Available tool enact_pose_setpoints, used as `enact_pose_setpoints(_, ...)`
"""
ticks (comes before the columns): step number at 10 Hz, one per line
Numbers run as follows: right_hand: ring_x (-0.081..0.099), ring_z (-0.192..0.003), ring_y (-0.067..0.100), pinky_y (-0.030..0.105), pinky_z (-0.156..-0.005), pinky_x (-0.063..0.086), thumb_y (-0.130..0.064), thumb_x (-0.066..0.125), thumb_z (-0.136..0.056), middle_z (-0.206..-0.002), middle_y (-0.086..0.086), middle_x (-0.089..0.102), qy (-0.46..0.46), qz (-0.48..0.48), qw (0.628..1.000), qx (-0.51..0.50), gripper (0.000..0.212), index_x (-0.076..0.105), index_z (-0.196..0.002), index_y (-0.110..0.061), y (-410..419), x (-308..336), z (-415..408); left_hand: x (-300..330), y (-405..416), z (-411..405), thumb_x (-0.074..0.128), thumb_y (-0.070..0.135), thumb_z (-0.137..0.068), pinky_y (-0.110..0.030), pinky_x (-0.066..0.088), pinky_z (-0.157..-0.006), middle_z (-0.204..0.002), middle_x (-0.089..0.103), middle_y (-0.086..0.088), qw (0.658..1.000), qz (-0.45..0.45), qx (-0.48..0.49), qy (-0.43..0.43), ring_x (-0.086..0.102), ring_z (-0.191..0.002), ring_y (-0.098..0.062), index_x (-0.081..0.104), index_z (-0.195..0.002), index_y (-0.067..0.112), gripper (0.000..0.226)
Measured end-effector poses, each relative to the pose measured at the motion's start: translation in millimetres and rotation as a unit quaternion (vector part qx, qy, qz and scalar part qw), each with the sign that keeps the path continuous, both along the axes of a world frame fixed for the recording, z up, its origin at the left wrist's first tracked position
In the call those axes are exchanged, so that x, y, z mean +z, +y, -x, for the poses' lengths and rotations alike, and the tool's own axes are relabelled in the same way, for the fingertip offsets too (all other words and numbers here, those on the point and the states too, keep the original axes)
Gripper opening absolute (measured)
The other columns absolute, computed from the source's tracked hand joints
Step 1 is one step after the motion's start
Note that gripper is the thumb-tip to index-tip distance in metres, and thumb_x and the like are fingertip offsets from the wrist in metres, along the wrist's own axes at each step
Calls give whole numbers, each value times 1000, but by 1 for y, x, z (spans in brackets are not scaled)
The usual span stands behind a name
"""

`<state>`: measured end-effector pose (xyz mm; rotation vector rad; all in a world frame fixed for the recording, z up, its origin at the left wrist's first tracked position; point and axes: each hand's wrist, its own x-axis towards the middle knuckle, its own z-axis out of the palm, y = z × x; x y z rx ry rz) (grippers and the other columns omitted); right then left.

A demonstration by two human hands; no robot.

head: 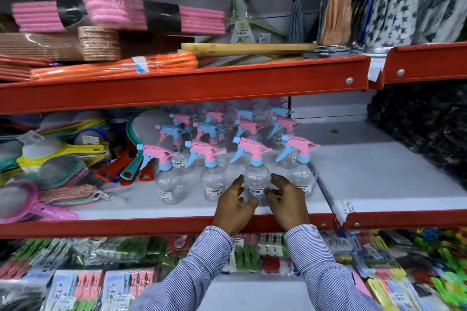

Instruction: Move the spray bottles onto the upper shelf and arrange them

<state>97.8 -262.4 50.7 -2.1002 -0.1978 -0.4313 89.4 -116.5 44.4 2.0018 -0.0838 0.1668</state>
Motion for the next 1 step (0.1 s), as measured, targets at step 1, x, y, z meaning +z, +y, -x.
enact_pose_setpoints(1, 70, -98, 22, 17, -84, 48, -14, 65, -87, -121, 10, 69, 8, -51, 998, -31, 38, 61, -124, -7, -1, -2, 1, 2, 0, 4, 64, 15, -84, -14, 45, -91, -140, 49, 2, 999, 7, 17, -27, 48, -120, -8, 34, -145, 15, 68)
